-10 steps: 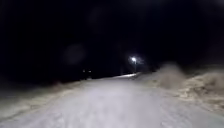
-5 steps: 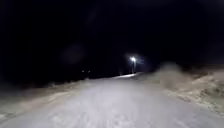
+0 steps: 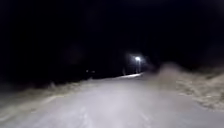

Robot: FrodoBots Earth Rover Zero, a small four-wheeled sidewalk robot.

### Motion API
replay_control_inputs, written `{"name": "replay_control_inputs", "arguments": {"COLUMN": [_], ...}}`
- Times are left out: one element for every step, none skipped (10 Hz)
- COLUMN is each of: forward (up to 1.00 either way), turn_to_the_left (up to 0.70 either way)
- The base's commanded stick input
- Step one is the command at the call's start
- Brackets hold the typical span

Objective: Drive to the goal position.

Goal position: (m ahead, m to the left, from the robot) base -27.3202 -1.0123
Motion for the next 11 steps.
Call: {"name": "replay_control_inputs", "arguments": {"forward": [1.0, 1.0, 1.0, 1.0, 1.0, 1.0, 1.0, 1.0, 1.0, 1.0, 1.0], "turn_to_the_left": [0.11, 0.19, 0.28, 0.19, 0.05, 0.0, -0.03, -0.07, -0.11, -0.13, -0.1]}}
